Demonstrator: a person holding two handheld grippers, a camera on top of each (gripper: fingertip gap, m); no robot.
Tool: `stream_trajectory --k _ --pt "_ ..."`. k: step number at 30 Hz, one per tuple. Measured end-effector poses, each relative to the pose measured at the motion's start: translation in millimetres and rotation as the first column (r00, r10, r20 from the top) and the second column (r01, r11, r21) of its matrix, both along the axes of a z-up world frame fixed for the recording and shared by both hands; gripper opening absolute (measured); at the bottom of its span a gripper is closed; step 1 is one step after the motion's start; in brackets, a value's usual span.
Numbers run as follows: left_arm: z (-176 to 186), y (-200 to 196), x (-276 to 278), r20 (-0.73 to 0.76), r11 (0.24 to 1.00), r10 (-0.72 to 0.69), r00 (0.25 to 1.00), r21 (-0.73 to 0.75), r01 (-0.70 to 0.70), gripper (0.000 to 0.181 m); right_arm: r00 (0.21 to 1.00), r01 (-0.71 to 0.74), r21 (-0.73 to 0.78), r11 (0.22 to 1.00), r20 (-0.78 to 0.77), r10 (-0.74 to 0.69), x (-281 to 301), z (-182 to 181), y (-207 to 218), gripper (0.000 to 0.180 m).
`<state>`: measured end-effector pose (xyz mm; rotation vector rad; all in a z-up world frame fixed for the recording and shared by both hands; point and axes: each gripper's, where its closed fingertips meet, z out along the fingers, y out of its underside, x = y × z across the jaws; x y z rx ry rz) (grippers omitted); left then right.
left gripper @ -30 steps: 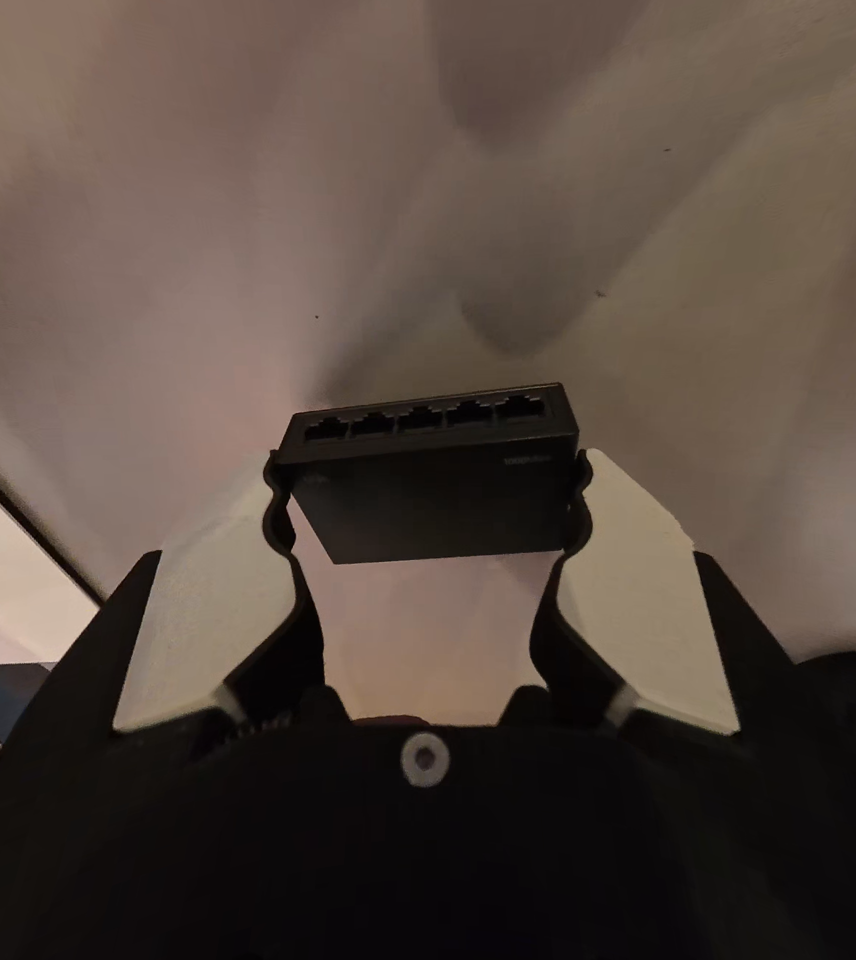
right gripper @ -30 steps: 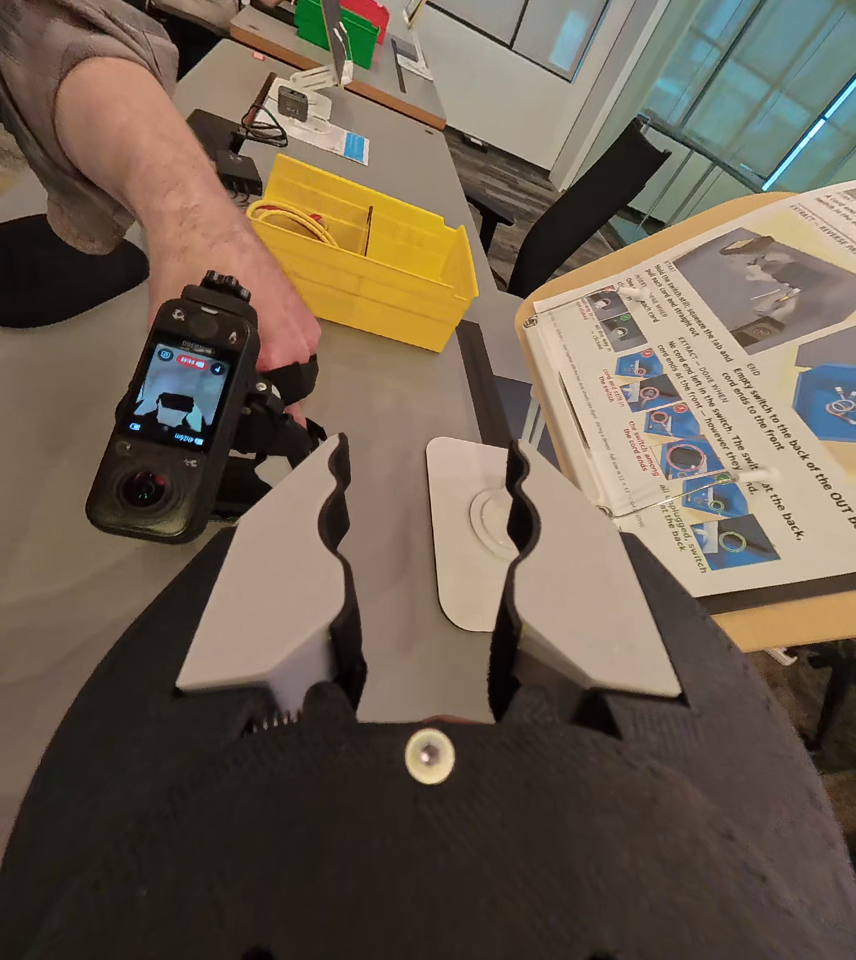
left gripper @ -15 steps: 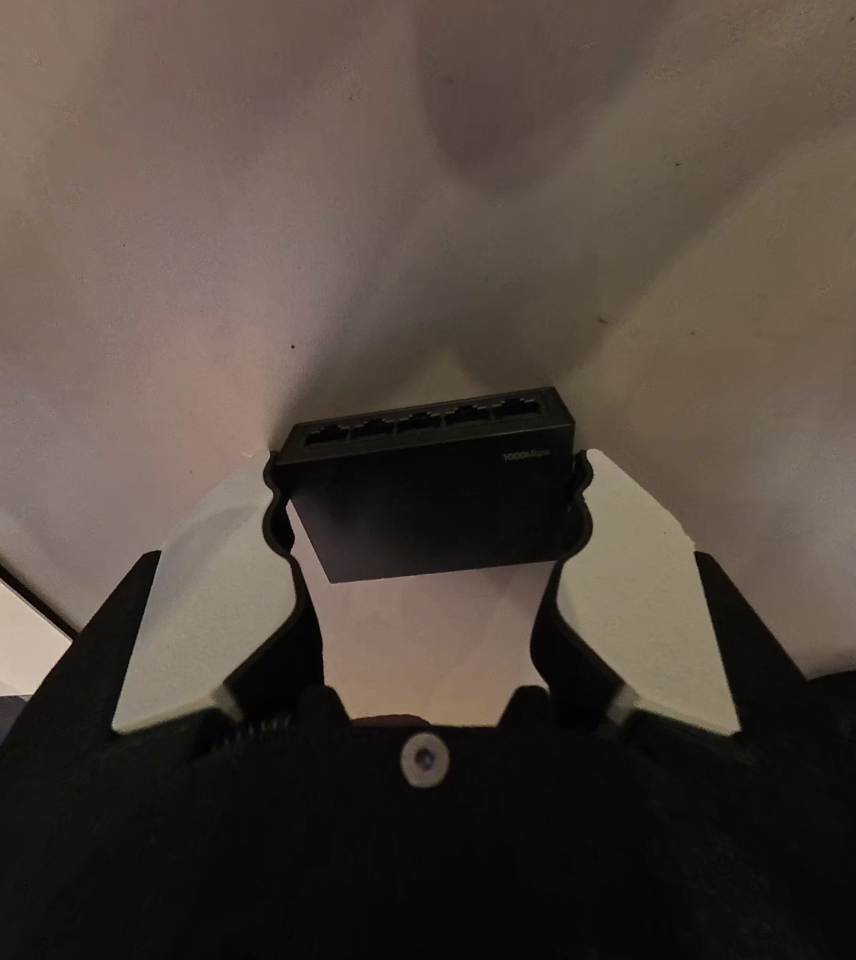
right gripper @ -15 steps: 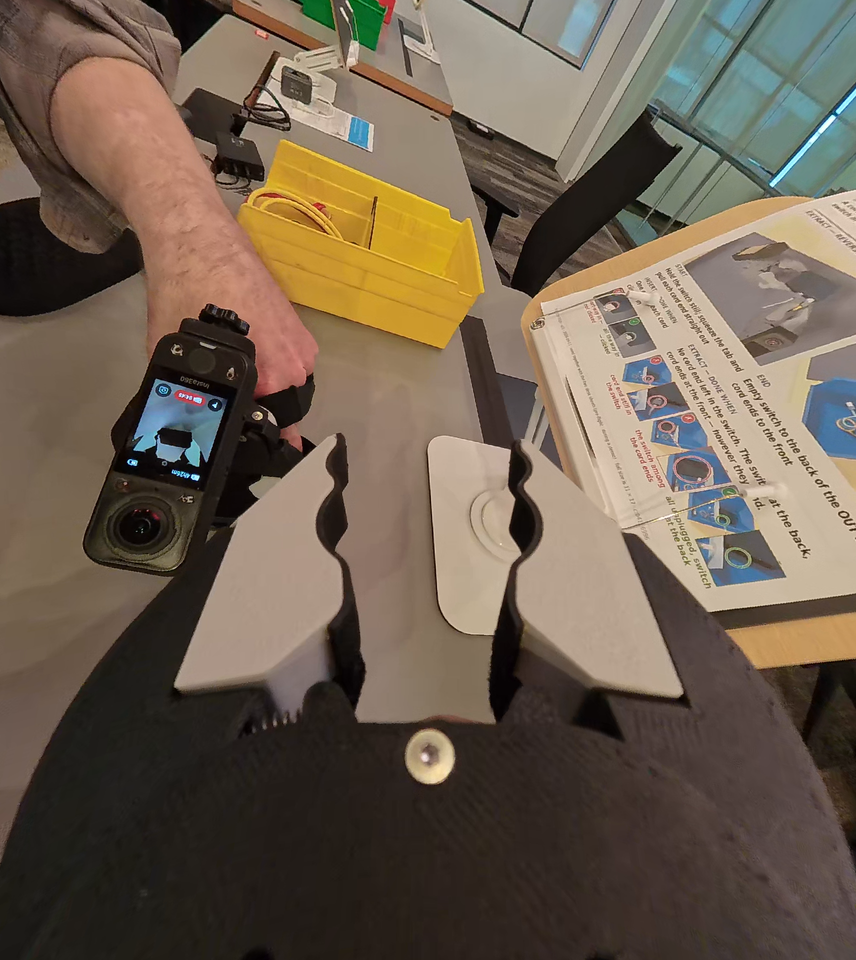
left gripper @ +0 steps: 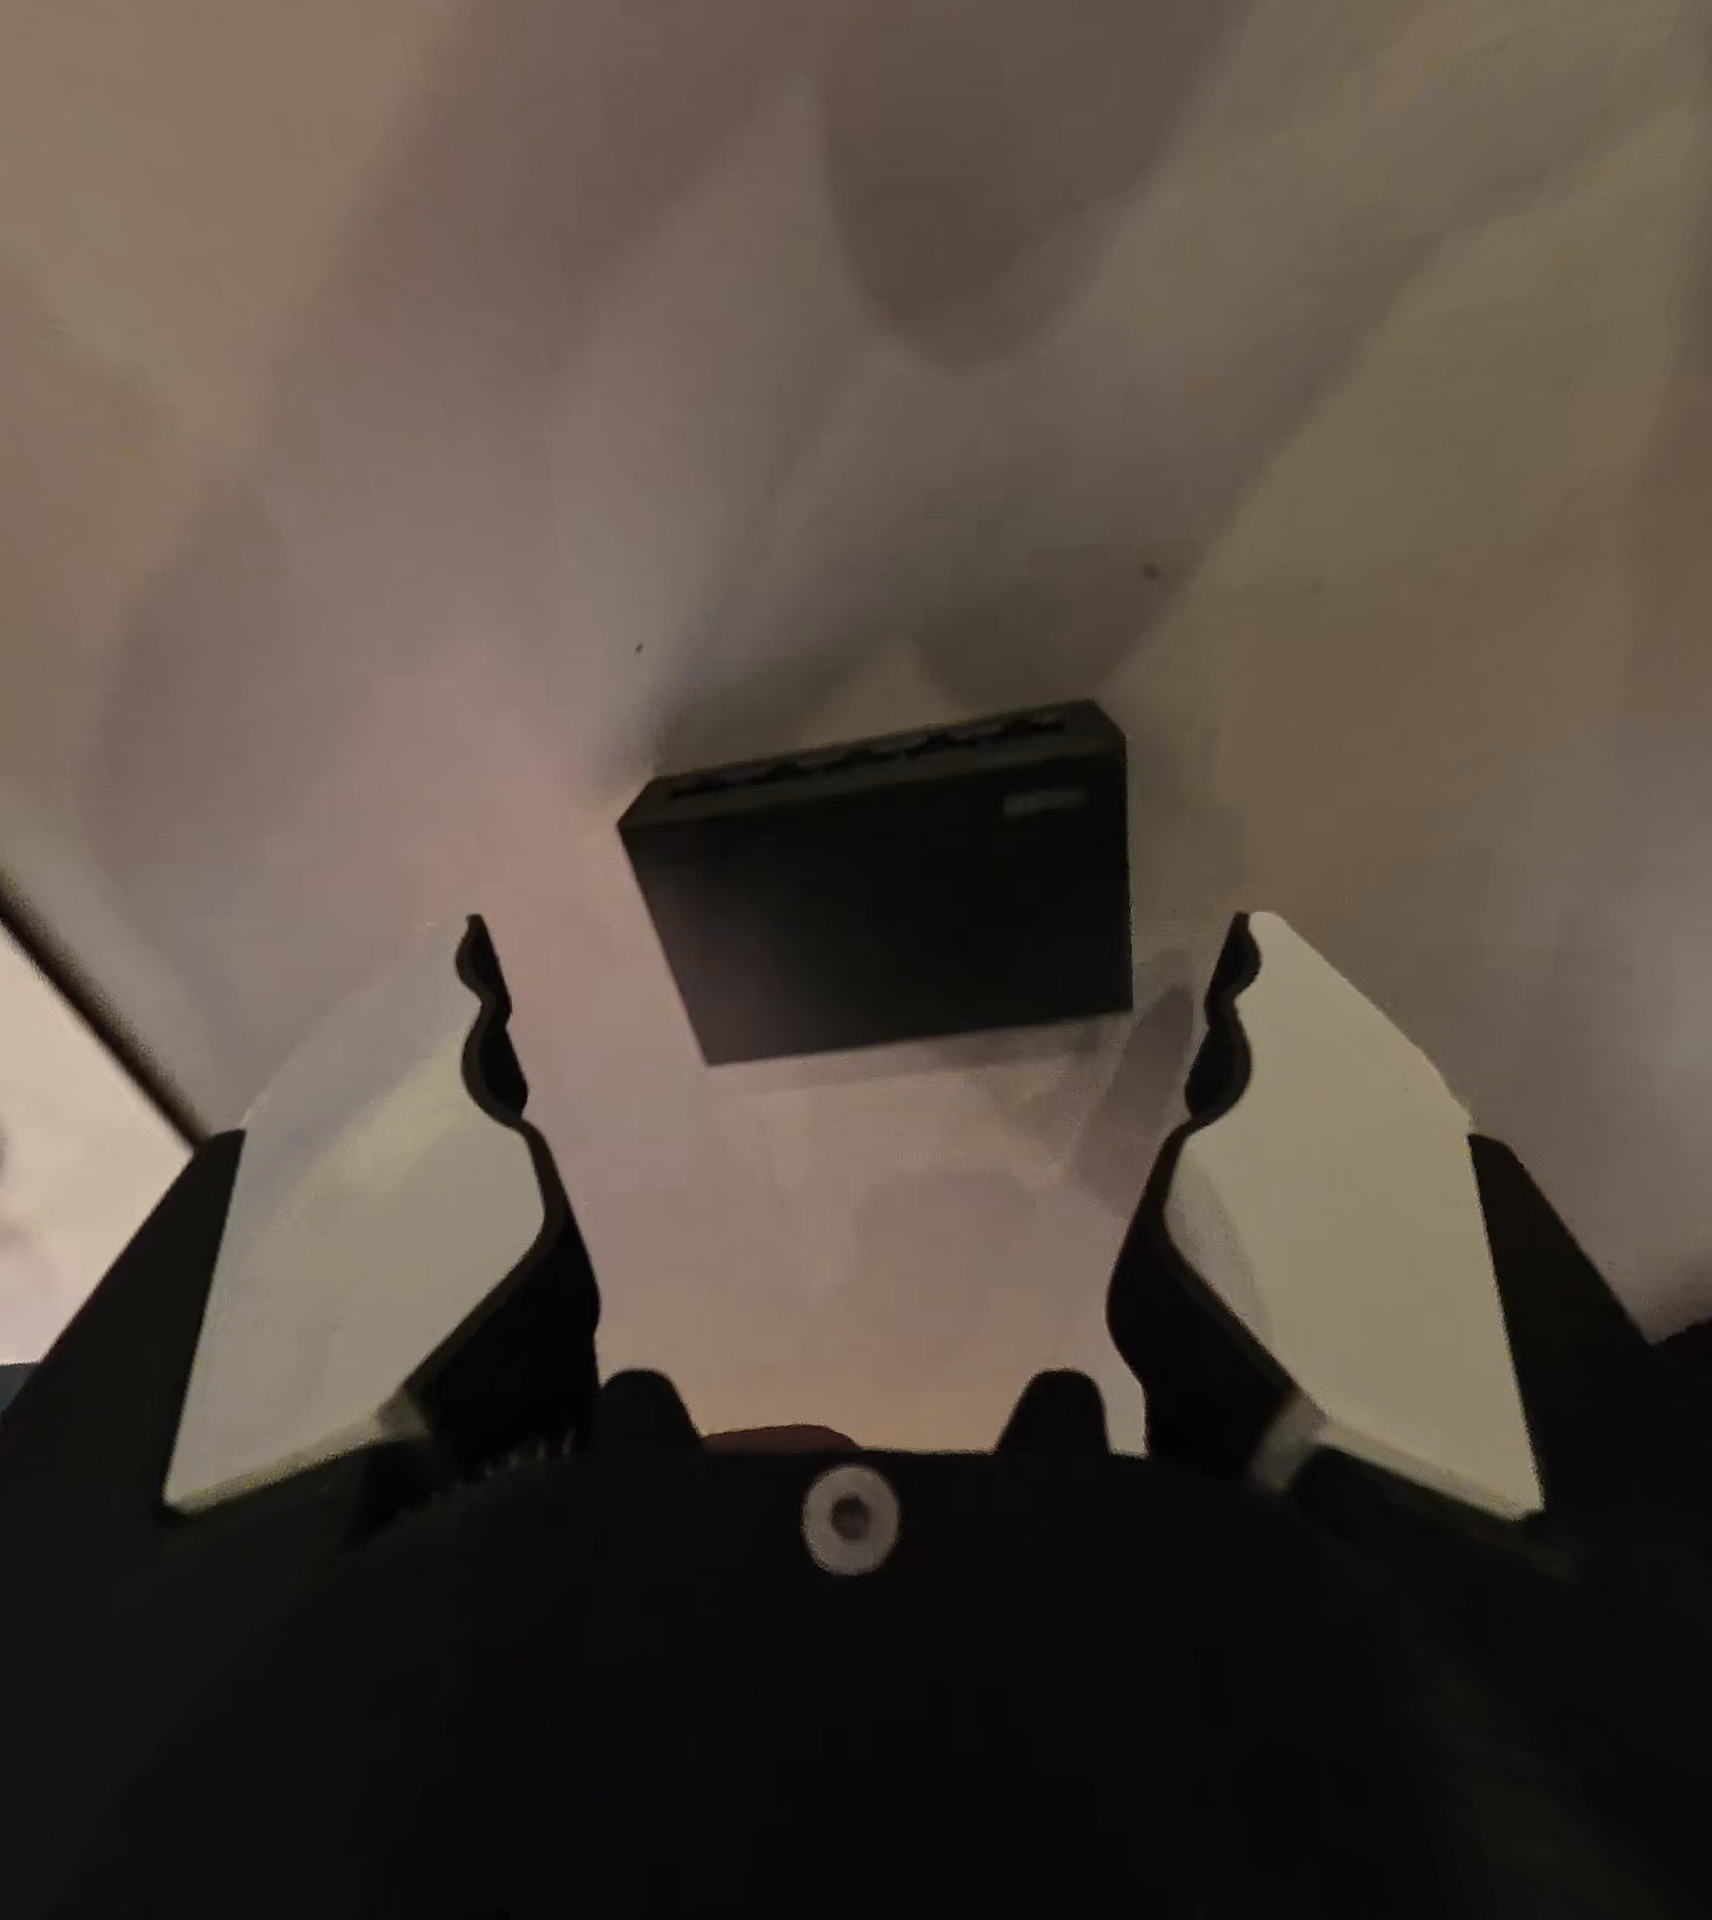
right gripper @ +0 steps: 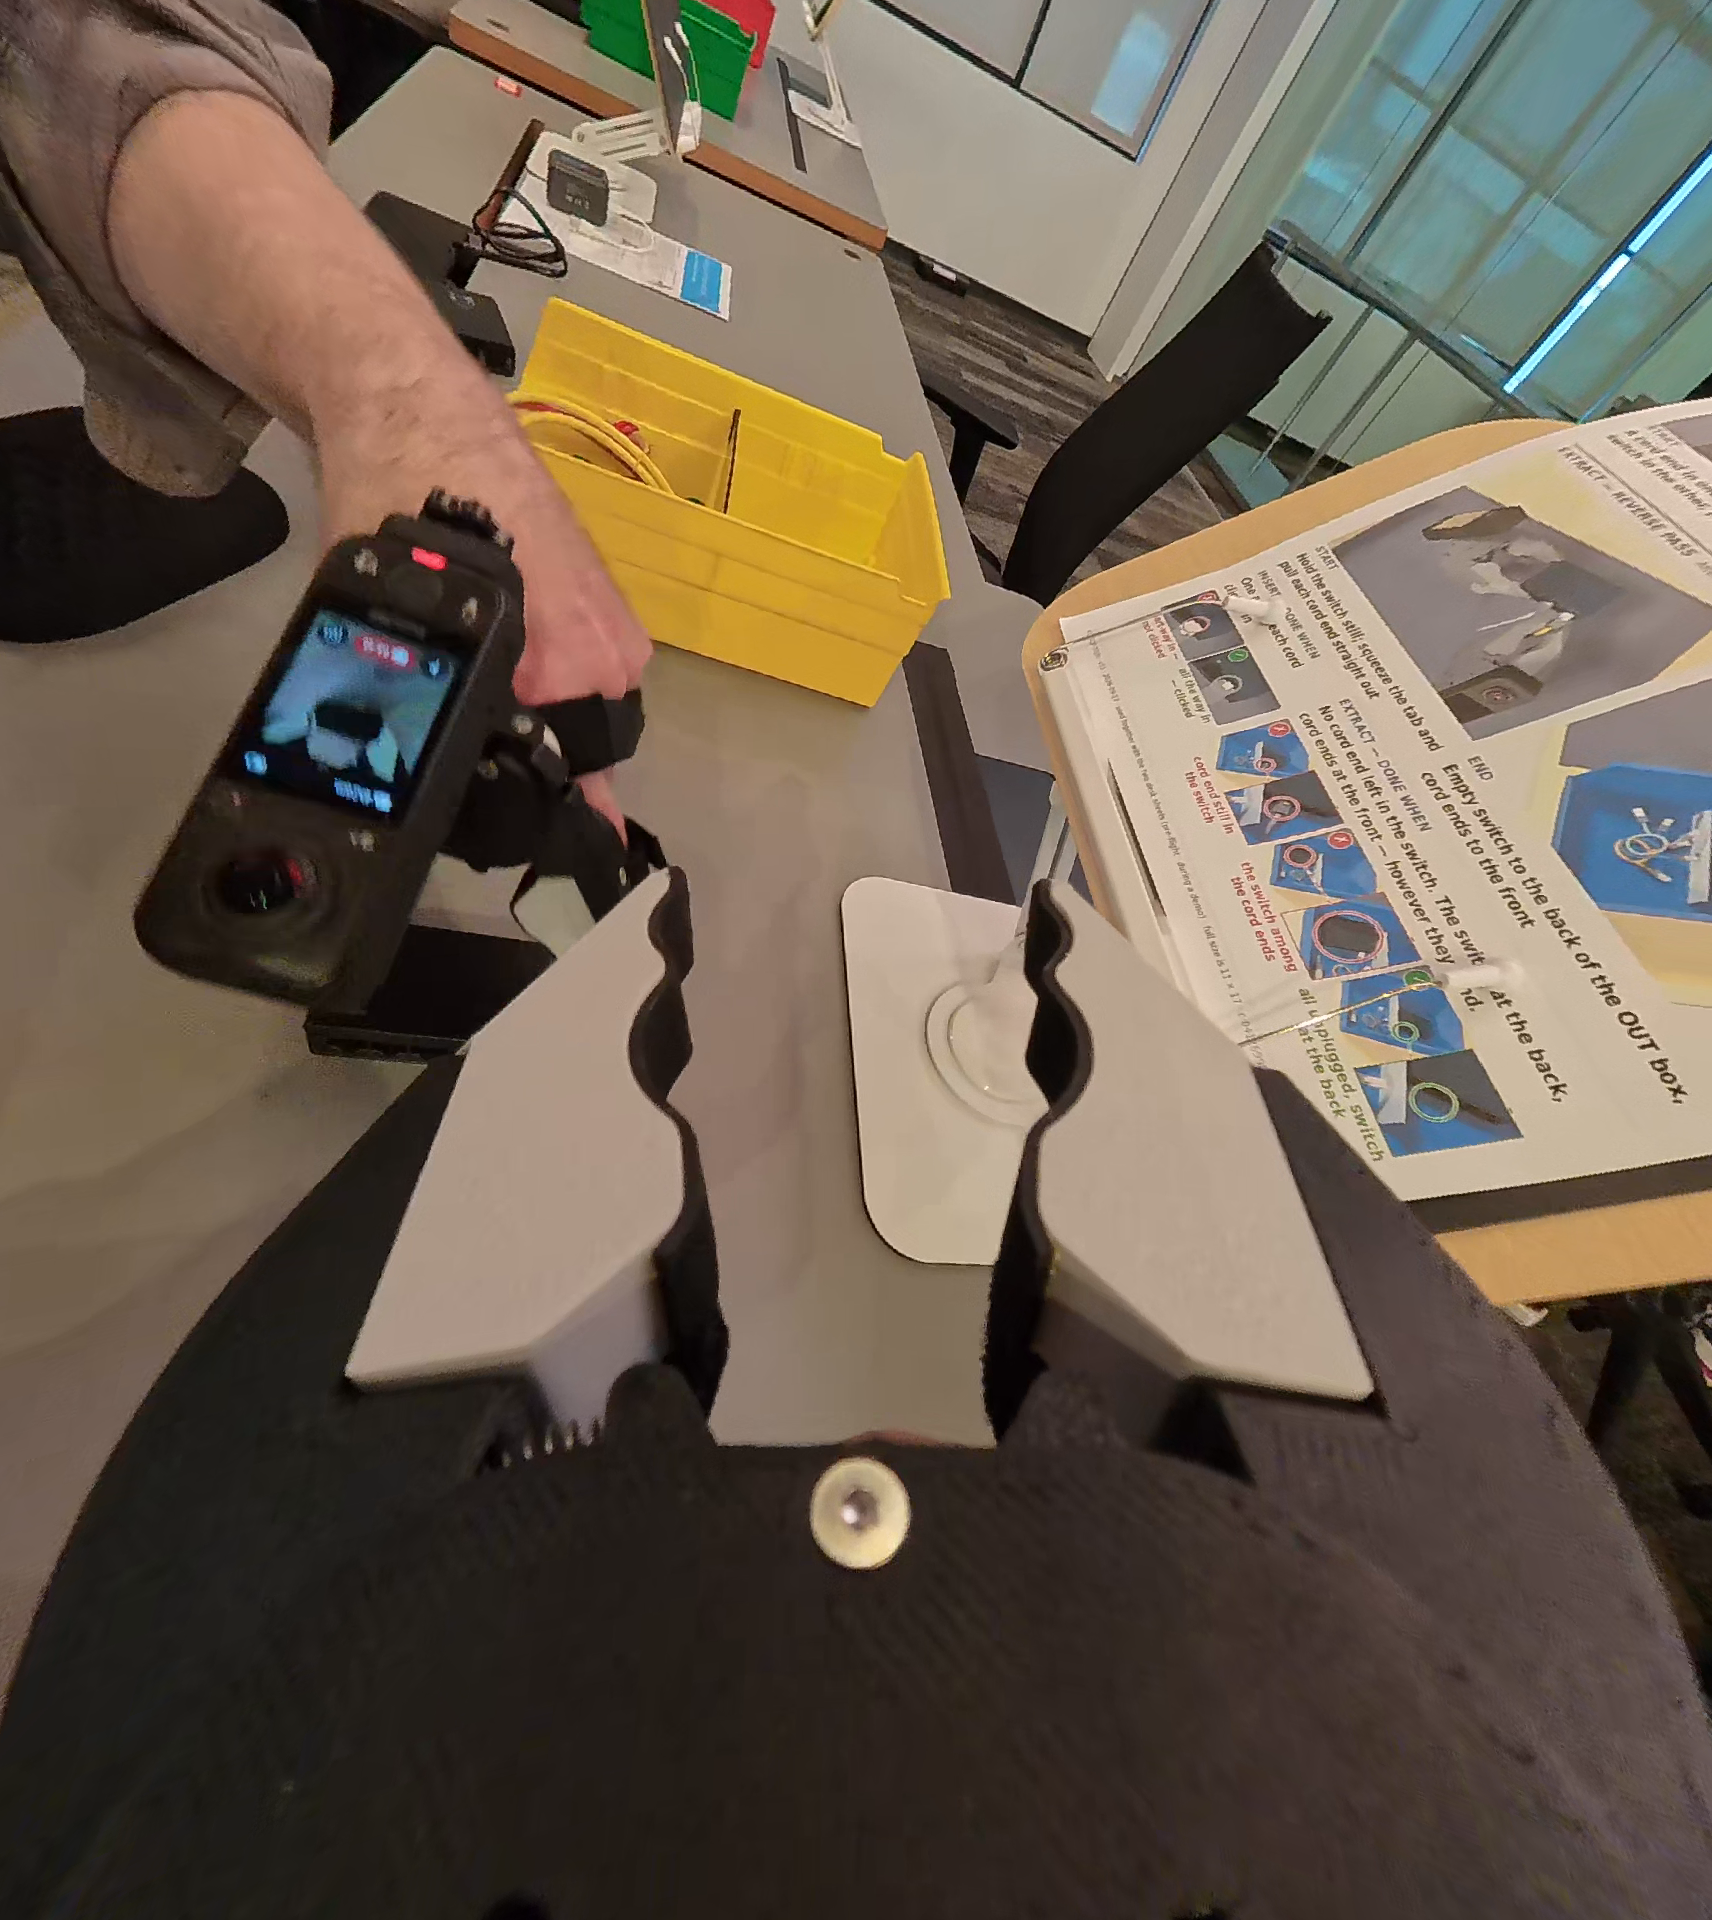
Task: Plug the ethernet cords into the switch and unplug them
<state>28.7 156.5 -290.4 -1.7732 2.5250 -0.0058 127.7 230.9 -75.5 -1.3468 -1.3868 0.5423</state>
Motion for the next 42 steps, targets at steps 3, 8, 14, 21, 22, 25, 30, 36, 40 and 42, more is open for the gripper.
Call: stream_trajectory --k 3,8,14,21,22,25,30,36,40,42 --pt "18.9 1.2 -1.6 0.056 0.980 -0.198 0.979 0.042 0.196 0.120 1.000 0.005 0.007 1.000 -0.010 -0.005 3.2 3.1 -0.6 0.063" --pt "16.3 7.8 -5.9 -0.059 0.879 -0.459 0.886 0.115 0.463 0.108 1.000 0.011 0.013 1.000 -0.015 -0.011 6.1 5.0 -0.9 0.063" --pt "1.1 11.3 -6.8 -0.145 0.784 -0.592 0.793 0.122 0.608 0.097 0.999 0.011 0.016 1.000 -0.030 -0.010 9.9 7.8 -1.8 0.063" --pt "-5.8 4.8 0.1 -0.132 0.743 -0.648 0.750 0.107 0.661 0.085 0.999 0.010 0.018 1.000 -0.032 -0.010 10.5 8.2 -2.0 0.063" --pt "-5.4 2.8 2.2 -0.117 0.749 -0.645 0.755 0.101 0.655 0.079 0.999 0.010 0.018 1.000 -0.033 -0.010 10.6 8.4 -2.0 0.063" --pt "-10.4 2.3 -1.0 -0.133 0.789 -0.600 0.789 0.067 0.611 0.072 0.999 0.013 0.017 1.000 -0.031 -0.012 10.8 8.2 -1.6 0.063" --pt "-14.4 2.5 -1.1 -0.126 0.906 -0.415 0.901 0.029 0.421 0.068 0.999 0.013 0.016 1.000 -0.033 -0.013 11.4 8.5 -1.3 0.063" --pt "-13.8 2.3 4.5 -0.072 1.000 -0.015 0.997 -0.025 0.013 0.067 0.999 0.017 0.009 1.000 -0.044 -0.017 11.7 8.5 0.9 0.062" --pt "-12.5 -2.2 9.4 -0.006 0.929 0.353 0.936 -0.113 -0.351 0.067 0.998 0.023 0.013 1.000 -0.064 -0.022 14.2 13.2 0.7 0.061" --pt "-10.0 -9.6 15.4 0.026 0.863 0.474 0.880 -0.210 -0.459 0.071 0.997 0.025 0.018 1.000 -0.074 -0.024 16.1 16.3 -0.4 0.062"
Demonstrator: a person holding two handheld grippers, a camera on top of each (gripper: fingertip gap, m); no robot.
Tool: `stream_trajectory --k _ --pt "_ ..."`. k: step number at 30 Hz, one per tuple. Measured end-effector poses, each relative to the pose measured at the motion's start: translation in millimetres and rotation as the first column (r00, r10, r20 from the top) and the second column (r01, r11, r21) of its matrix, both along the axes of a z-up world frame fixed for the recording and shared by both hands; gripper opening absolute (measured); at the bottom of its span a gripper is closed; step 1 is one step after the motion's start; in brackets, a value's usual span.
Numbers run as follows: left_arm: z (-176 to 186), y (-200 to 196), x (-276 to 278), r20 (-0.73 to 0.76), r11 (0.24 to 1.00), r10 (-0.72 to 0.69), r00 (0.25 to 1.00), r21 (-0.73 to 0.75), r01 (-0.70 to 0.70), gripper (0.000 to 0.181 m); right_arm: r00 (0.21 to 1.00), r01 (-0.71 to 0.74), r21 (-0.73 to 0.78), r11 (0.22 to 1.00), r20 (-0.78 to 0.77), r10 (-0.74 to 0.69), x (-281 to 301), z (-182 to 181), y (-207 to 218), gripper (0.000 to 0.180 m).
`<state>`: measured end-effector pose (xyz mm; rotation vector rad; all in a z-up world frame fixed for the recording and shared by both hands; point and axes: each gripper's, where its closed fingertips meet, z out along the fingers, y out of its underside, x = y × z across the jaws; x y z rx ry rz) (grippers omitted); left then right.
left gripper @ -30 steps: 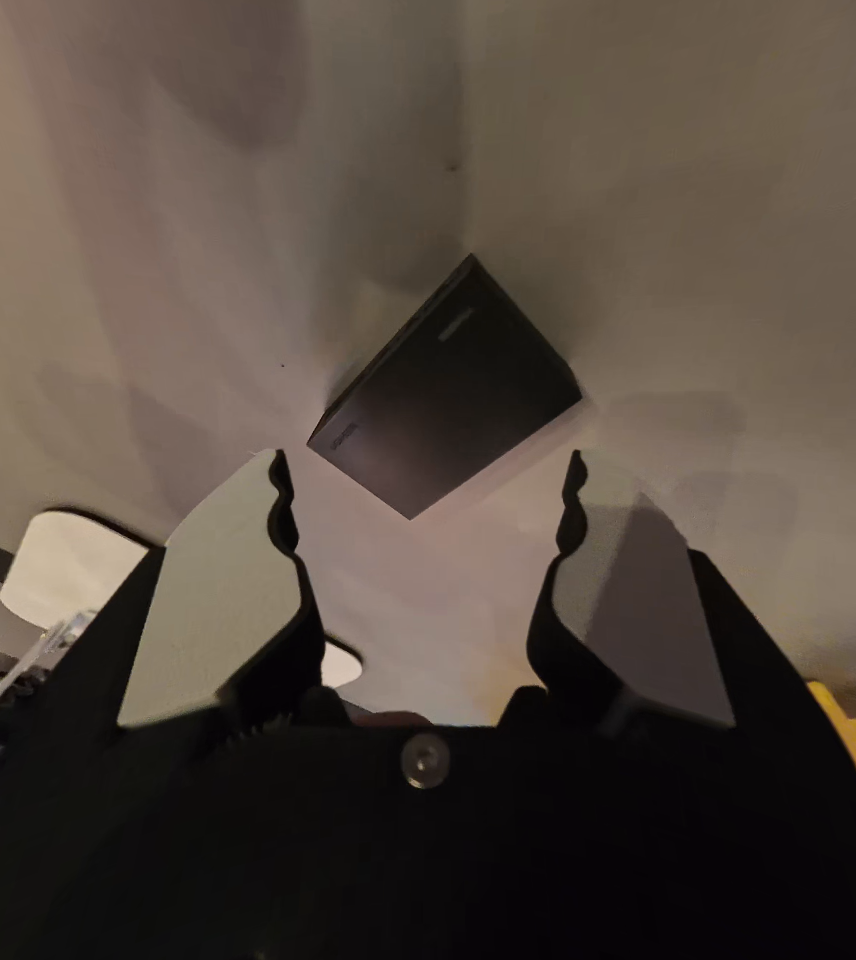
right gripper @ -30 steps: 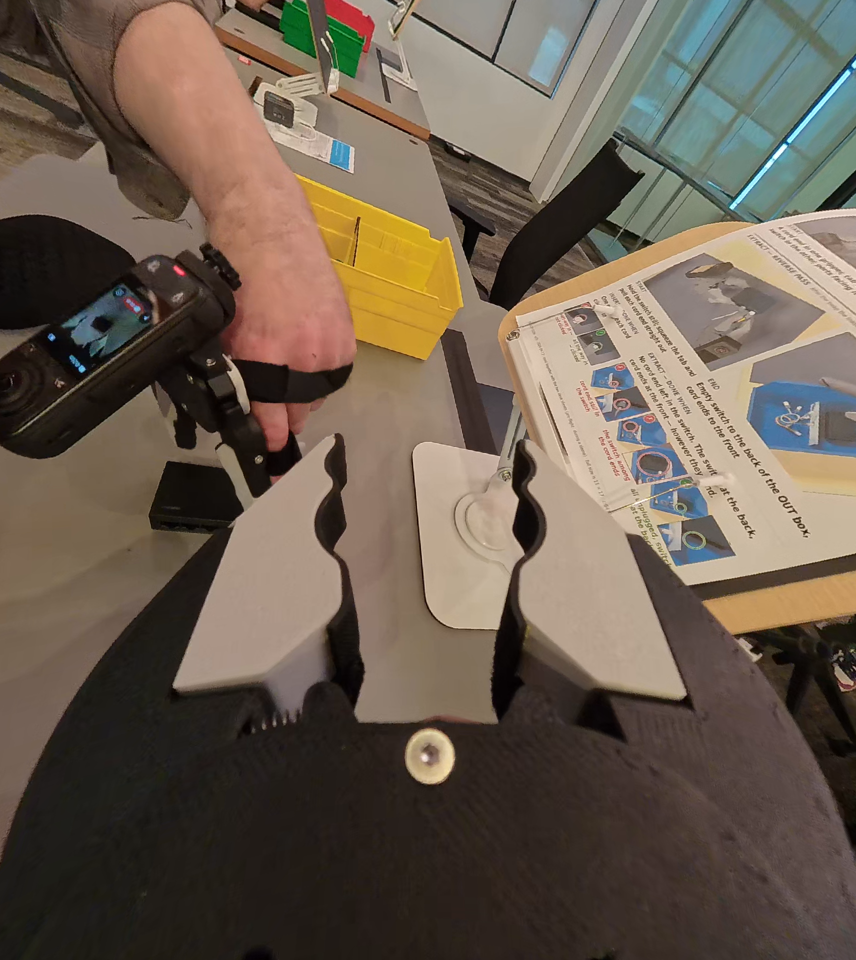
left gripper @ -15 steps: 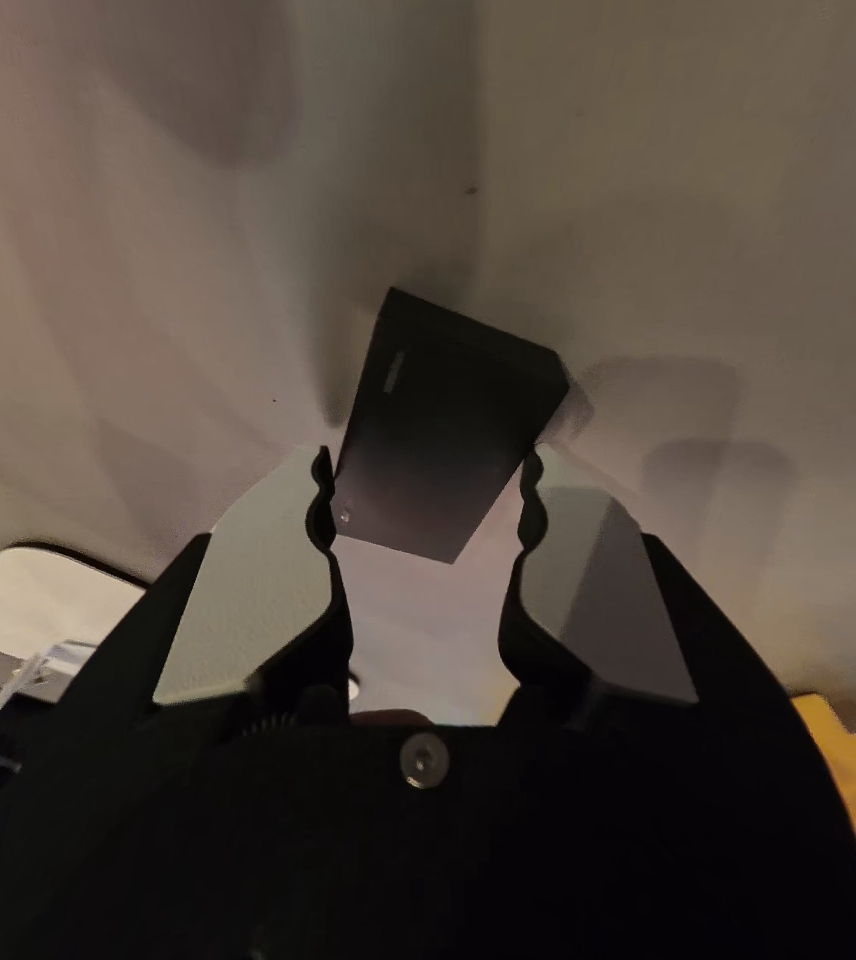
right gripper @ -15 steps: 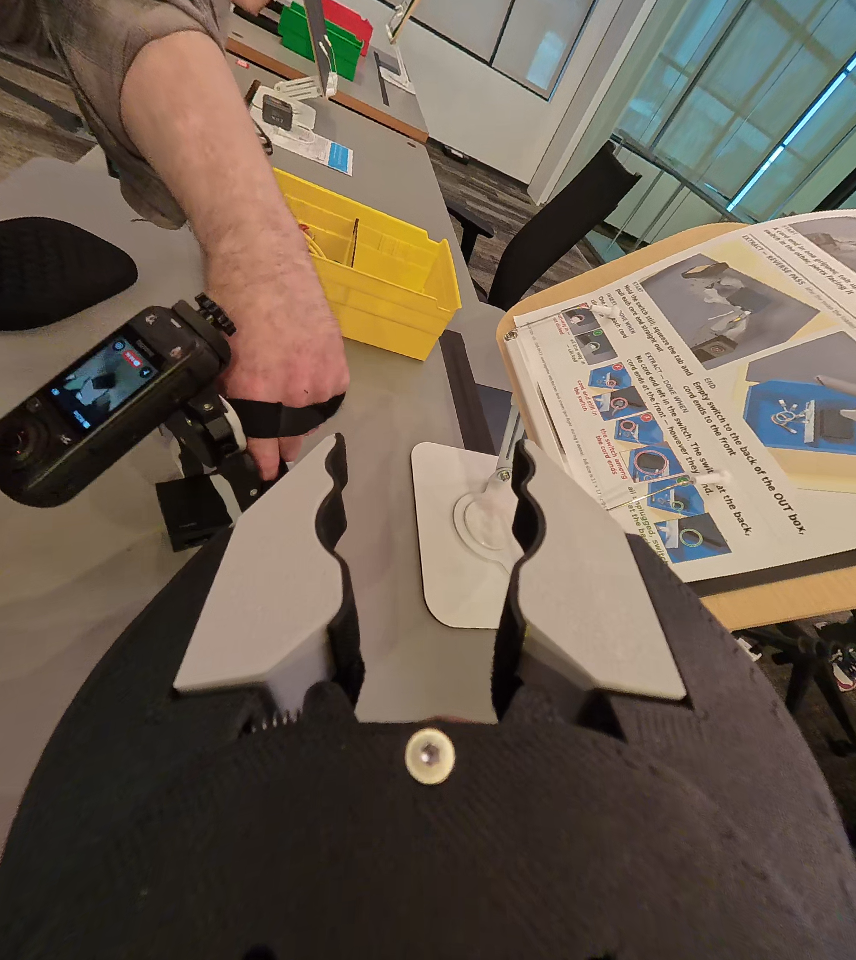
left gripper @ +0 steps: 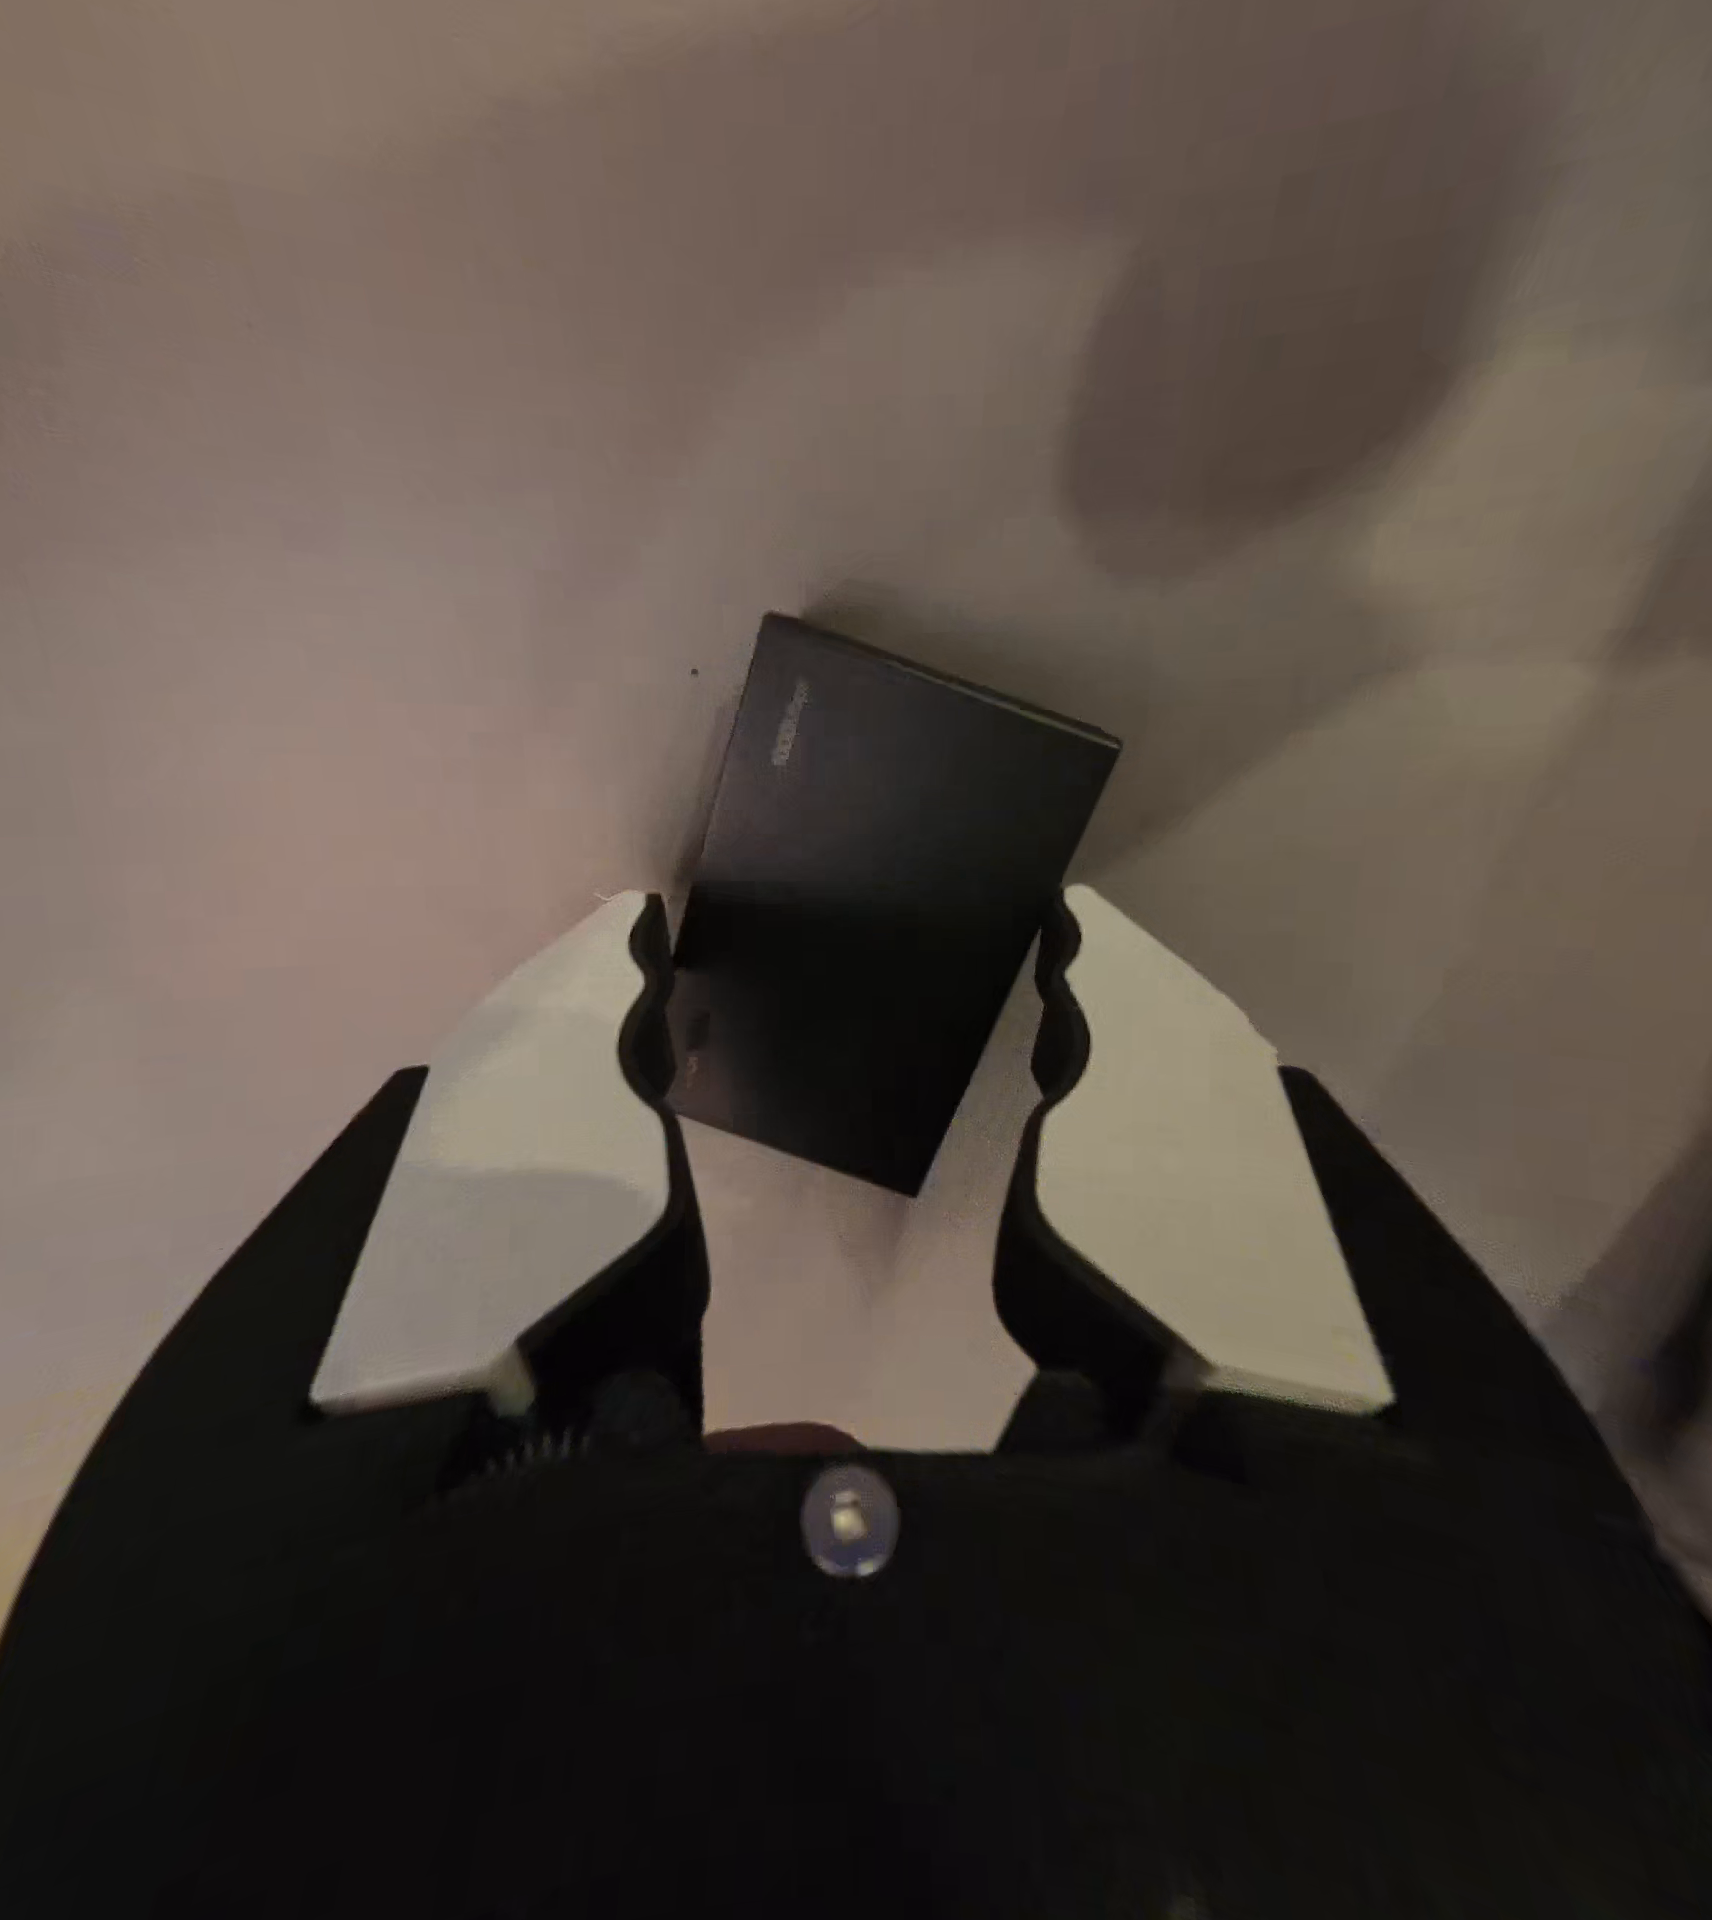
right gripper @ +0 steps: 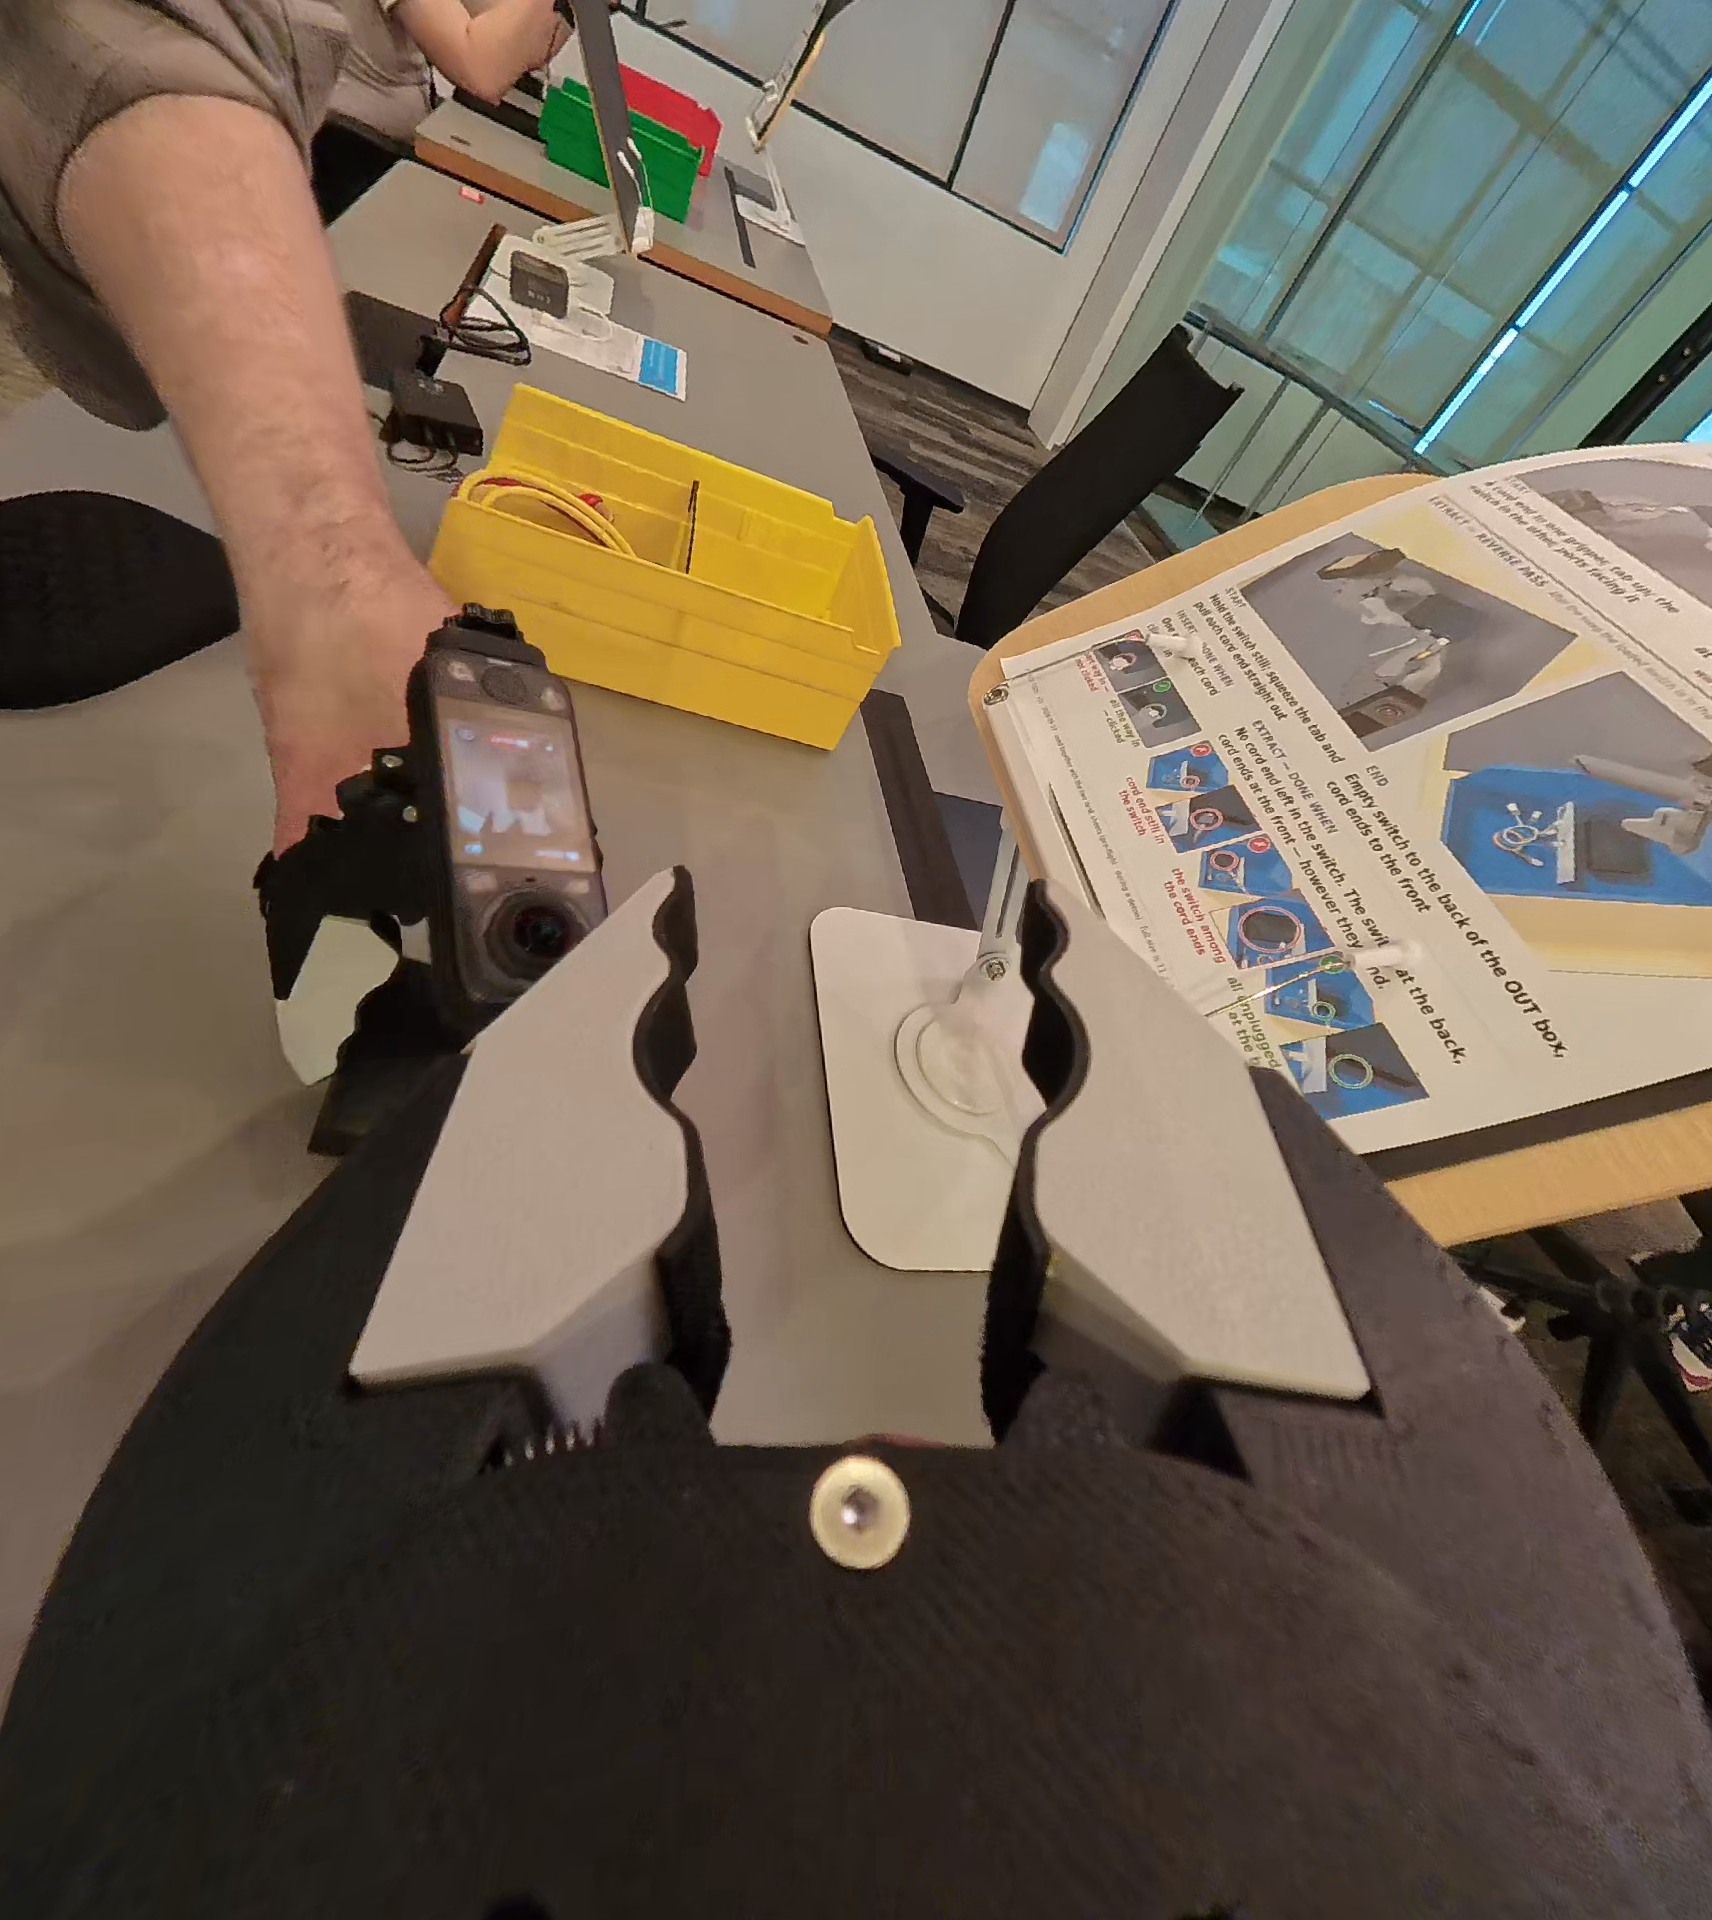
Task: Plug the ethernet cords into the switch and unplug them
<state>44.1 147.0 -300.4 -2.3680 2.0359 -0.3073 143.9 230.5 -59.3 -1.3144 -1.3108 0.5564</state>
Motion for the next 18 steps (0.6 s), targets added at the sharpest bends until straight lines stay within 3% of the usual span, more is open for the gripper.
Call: stream_trajectory --k 4,6,8,10,12,15,18 --pt "15.7 -1.1 5.6 0.108 0.999 0.031 0.994 -0.031 -0.028 0.082 1.000 0.006 0.004 1.000 -0.013 -0.006 3.6 3.8 -1.4 0.063" --pt "23.2 1.8 1.1 0.118 0.998 -0.060 0.991 0.035 0.056 0.087 1.000 0.004 0.008 1.000 -0.018 -0.004 4.6 5.3 -2.6 0.063" --pt "24.8 1.2 -11.3 0.061 0.963 -0.254 0.965 0.109 0.246 0.096 1.000 0.000 0.010 1.000 -0.020 0.000 5.2 6.1 -3.7 0.063" --pt "27.9 13.3 -18.5 -0.022 0.823 -0.513 0.858 0.273 0.499 0.107 1.000 -0.007 0.013 1.000 -0.023 0.007 5.0 6.9 -5.1 0.063" --pt "36.2 24.5 -11.2 -0.099 0.612 -0.704 0.703 0.418 0.672 0.109 1.000 -0.011 0.018 1.000 -0.021 0.012 3.9 7.2 -6.3 0.062" --pt "34.6 28.4 -1.6 -0.298 0.324 -0.835 0.463 0.413 0.851 0.131 1.000 -0.014 0.020 1.000 -0.014 0.014 2.4 6.5 -7.1 0.063" --pt "27.8 22.6 8.8 -0.397 0.141 -0.877 0.270 0.326 0.935 0.136 1.000 -0.012 0.018 1.000 -0.010 0.013 3.1 5.0 -6.6 0.064"
